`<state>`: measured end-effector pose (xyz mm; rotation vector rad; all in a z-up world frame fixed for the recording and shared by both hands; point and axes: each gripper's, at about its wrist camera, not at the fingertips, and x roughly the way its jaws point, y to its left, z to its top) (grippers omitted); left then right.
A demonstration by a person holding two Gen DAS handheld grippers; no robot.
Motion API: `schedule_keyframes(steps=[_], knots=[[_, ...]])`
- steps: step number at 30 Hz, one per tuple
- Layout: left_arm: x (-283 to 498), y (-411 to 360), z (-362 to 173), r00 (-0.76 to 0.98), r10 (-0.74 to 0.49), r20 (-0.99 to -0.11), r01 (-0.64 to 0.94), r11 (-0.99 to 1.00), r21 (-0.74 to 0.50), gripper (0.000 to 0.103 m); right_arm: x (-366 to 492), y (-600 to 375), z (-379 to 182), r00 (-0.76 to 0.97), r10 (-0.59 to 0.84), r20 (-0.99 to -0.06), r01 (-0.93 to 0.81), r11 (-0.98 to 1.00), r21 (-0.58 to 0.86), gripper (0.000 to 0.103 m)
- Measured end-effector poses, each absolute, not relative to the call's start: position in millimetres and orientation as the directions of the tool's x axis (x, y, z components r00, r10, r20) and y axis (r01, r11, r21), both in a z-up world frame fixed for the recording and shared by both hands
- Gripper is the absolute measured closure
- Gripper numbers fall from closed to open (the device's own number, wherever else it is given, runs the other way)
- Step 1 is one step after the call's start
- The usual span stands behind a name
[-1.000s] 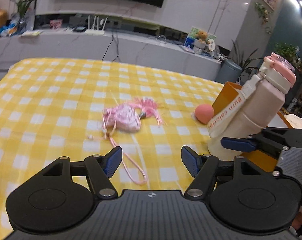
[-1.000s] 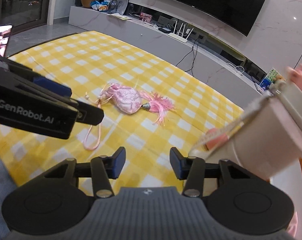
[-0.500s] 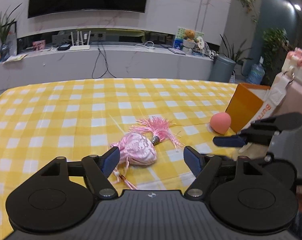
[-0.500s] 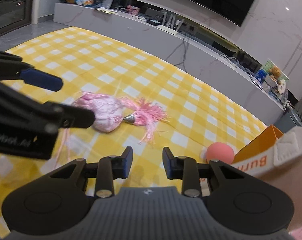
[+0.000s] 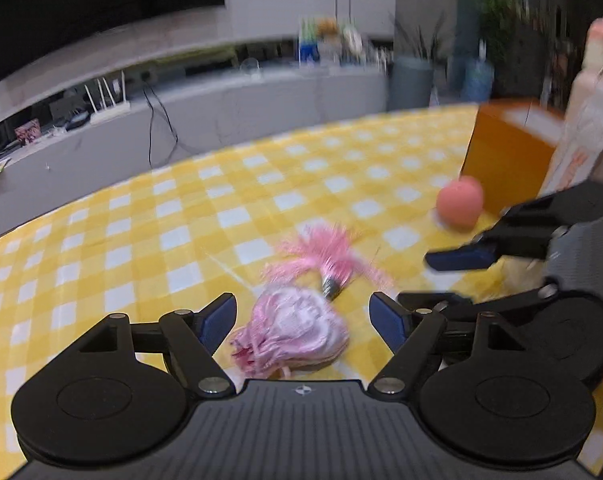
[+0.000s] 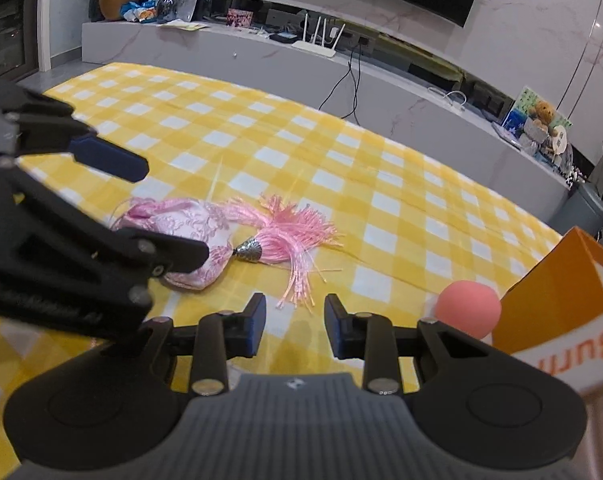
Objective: Organize soft objects
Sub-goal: 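Grasp the pink satin pouch with the left tool and close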
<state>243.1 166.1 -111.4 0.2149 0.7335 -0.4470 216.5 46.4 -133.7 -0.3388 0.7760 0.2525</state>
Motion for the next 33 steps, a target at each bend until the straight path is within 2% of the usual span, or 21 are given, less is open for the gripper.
schedule_keyframes(steps=[8,11,14,19,22,24,25,26,31,33], knots=[[264.7,161.1,-132.8,0.554,-0.318,-0.770,0.597,0.796,0.101,0.014,220.3,41.7,-143.8,0.675,0.101,-0.731,-0.325,0.930,-0.172,0.072],[271.2,161.6,-138.1,0.540,-0.324,-0.777,0.598,0.797,0.083,0.016,221.7,42.4,-146.4,0.686,0.080,-0.723,-0.306,0.934,-0.186,0.072],[275.7,165.0,-143.6,0.519,-0.353,-0.779,0.586,0.810,0.024,0.023,223.4,41.8,-148.0,0.700,0.051,-0.712,-0.265,0.945,-0.193,0.072],[272.2,168.6,-143.3,0.518,-0.395,-0.759,0.568,0.822,-0.040,0.049,225.7,43.6,-148.8,0.749,-0.046,-0.661,-0.128,0.969,-0.212,0.070],[270.4,169.0,-138.6,0.556,-0.354,-0.752,0.518,0.855,-0.019,0.052,227.2,48.8,-149.2,0.780,-0.137,-0.611,-0.008,0.973,-0.229,0.068],[270.5,169.6,-134.7,0.584,-0.326,-0.744,0.490,0.872,0.003,0.052,227.9,53.8,-147.5,0.795,-0.210,-0.569,0.083,0.967,-0.242,0.060],[271.0,170.3,-132.2,0.595,-0.318,-0.738,0.479,0.878,0.008,0.052,228.9,55.8,-146.4,0.800,-0.245,-0.547,0.126,0.961,-0.246,0.050],[272.7,171.4,-129.5,0.602,-0.314,-0.734,0.467,0.884,0.006,0.053,229.8,57.1,-145.6,0.802,-0.277,-0.529,0.166,0.954,-0.248,0.046],[286.4,175.3,-120.6,0.636,-0.289,-0.715,0.414,0.910,0.001,0.053,244.8,56.2,-141.0,0.775,-0.379,-0.506,0.318,0.925,-0.206,0.043],[293.6,177.2,-118.9,0.645,-0.276,-0.713,0.386,0.922,-0.007,0.053,254.0,52.1,-140.8,0.747,-0.443,-0.497,0.400,0.895,-0.196,0.036]])
